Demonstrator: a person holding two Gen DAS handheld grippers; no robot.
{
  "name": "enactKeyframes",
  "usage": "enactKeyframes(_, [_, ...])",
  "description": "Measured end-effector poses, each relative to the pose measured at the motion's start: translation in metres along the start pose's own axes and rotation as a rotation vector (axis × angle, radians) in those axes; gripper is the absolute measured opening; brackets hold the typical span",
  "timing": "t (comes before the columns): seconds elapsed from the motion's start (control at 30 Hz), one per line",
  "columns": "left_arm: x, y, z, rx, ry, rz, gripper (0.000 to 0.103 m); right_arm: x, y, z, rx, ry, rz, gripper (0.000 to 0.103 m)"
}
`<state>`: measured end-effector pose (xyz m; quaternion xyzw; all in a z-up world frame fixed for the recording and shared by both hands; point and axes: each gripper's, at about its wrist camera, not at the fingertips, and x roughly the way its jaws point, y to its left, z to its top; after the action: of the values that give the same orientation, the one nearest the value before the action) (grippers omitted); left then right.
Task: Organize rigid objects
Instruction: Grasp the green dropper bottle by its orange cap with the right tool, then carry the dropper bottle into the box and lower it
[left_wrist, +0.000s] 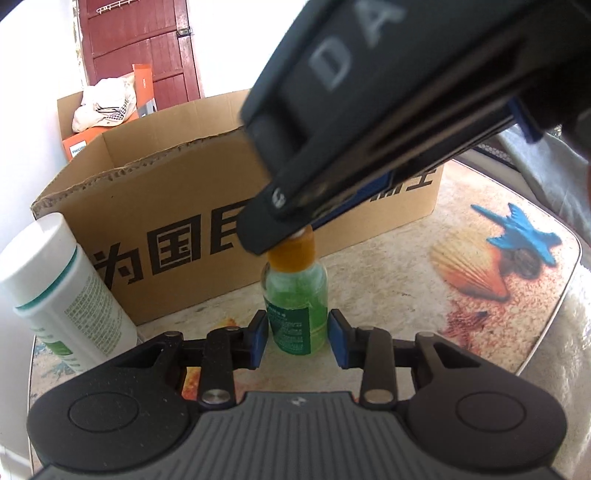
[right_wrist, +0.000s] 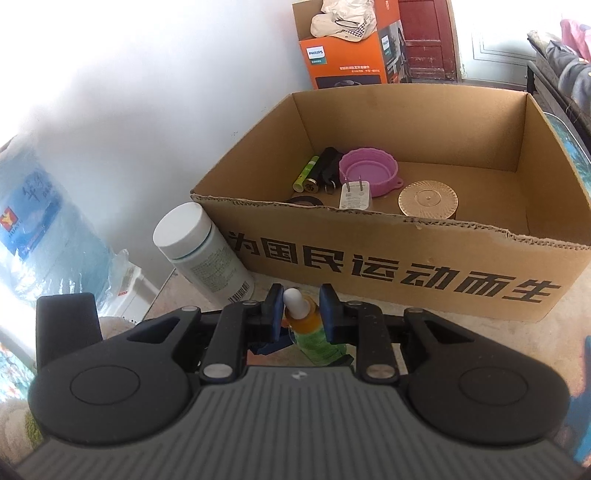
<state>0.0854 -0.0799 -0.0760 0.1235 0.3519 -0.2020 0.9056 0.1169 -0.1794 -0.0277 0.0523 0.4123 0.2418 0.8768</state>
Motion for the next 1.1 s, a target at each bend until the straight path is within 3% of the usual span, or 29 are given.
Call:
enactKeyframes(0.5, [-0.007, 0.009, 0.004, -0.055, 0.025, -0.022, 0.033, 0.001, -0.012, 0.002, 0.071, 0.012, 0.027, 0.021])
enactKeyframes(1.1, [-0.043, 0.006, 0.041, -0.084, 0.029, 0.030, 0.033, -0.040, 0.000, 0.024, 0.070, -0.041, 0.086, 0.021])
